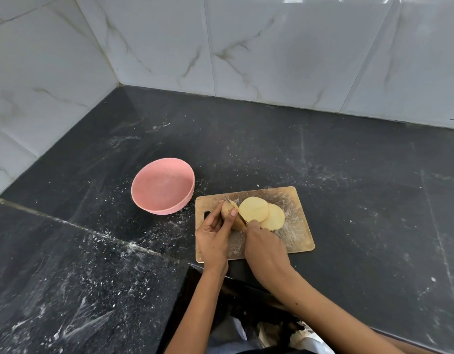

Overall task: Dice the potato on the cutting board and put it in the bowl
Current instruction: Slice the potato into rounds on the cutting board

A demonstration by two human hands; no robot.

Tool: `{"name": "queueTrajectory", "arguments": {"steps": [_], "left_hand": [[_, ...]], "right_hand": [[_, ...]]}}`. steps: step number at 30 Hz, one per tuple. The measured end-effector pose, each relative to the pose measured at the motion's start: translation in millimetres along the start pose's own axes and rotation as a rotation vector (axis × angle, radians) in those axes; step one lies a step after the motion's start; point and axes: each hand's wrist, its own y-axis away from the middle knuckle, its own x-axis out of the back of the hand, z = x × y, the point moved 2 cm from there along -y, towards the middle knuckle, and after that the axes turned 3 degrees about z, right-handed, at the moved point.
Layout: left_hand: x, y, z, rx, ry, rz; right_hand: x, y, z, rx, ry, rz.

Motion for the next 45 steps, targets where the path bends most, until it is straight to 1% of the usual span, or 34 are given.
{"name": "queueTrajectory", "arguments": {"steps": [5, 14, 30, 42, 45], "left_hand": [[0, -1, -1, 0.018, -0.011, 0.024], [0, 1, -1, 0.01, 0.0, 0.017], [-2, -3, 0, -0.002, -0.004, 0.039], [-4, 1, 3, -0.006, 0.005, 0.046], [-2, 2, 1, -0.003, 0.007, 0.047]], "right_hand": [[-3, -10, -6, -0.006, 0.001, -0.001], [-7, 6, 8, -0.002, 0.058, -0.019], [-15, -8, 0, 0.002, 0.017, -0.001], [-3, -15, -2, 0.016, -0.036, -0.049], [-4, -7, 6, 0.012, -0.003, -0.041]]}}
